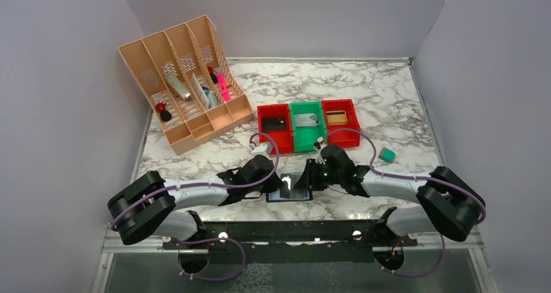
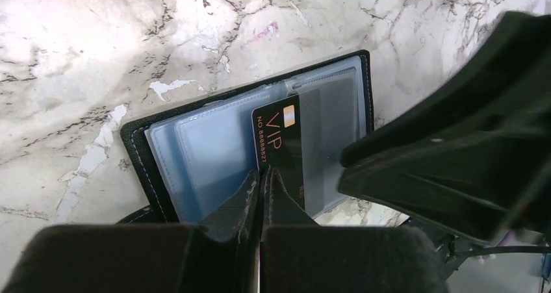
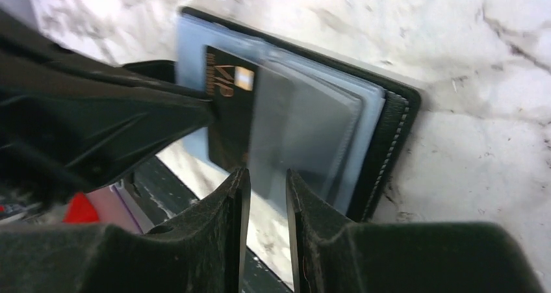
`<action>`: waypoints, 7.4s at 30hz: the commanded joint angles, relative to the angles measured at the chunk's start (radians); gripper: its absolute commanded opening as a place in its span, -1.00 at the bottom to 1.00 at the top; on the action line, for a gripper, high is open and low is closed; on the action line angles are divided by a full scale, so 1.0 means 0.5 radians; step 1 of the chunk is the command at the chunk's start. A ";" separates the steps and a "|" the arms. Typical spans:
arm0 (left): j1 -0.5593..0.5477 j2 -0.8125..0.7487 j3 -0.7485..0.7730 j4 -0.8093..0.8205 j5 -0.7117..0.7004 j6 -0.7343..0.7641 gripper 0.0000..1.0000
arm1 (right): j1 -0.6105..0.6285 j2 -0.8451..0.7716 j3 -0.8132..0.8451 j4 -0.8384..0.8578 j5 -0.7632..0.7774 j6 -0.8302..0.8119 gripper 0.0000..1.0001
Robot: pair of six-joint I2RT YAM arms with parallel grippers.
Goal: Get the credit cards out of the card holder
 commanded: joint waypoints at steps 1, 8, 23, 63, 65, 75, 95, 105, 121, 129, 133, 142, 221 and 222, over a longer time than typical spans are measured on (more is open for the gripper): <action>0.004 -0.012 0.024 0.004 0.092 0.008 -1.00 | -0.005 0.229 -0.005 0.104 -0.137 0.075 -0.36; 0.008 -0.026 -0.040 0.129 0.186 -0.085 -0.64 | -0.005 0.282 -0.180 0.118 0.025 0.251 -0.37; 0.059 0.105 -0.319 0.726 0.447 -0.359 -0.43 | -0.005 0.384 -0.278 0.238 0.033 0.350 -0.37; 0.271 -0.675 -0.062 -0.242 0.243 0.218 -1.00 | -0.011 -0.171 0.085 -0.278 0.324 -0.062 0.36; 0.331 -0.670 -0.078 -0.177 0.400 0.232 -1.00 | -0.011 -0.250 0.021 -0.222 0.436 -0.057 0.37; 0.588 -0.786 -0.347 0.395 0.879 -0.046 -1.00 | -0.088 -0.570 -0.094 -0.020 0.180 -0.116 0.36; 0.590 -0.827 -0.465 0.773 1.016 -0.317 -1.00 | -0.171 -0.036 -0.138 1.031 -0.563 0.277 0.12; 0.590 -0.702 -0.499 0.971 1.137 -0.405 -1.00 | -0.174 0.178 -0.165 1.469 -0.605 0.455 -0.22; 0.590 -0.692 -0.544 0.998 1.064 -0.432 -1.00 | -0.180 -0.021 -0.170 1.275 -0.678 0.531 -0.43; 0.590 -0.719 -0.524 0.999 1.063 -0.423 -1.00 | -0.180 -0.003 -0.258 1.368 -0.734 0.629 -0.35; 0.588 -0.717 -0.503 0.999 1.046 -0.401 -1.00 | -0.180 -0.016 -0.288 1.381 -0.704 0.652 -0.49; 0.590 -0.655 -0.487 1.004 1.149 -0.351 -1.00 | -0.183 -0.038 -0.249 1.377 -0.680 0.647 -0.70; 0.596 -1.459 0.421 -1.503 -0.793 0.810 0.98 | 0.032 0.984 1.380 0.124 0.667 -2.863 -0.97; 0.594 -1.468 0.420 -1.504 -0.792 0.810 0.98 | 0.041 1.026 1.406 0.124 0.734 -2.891 -0.97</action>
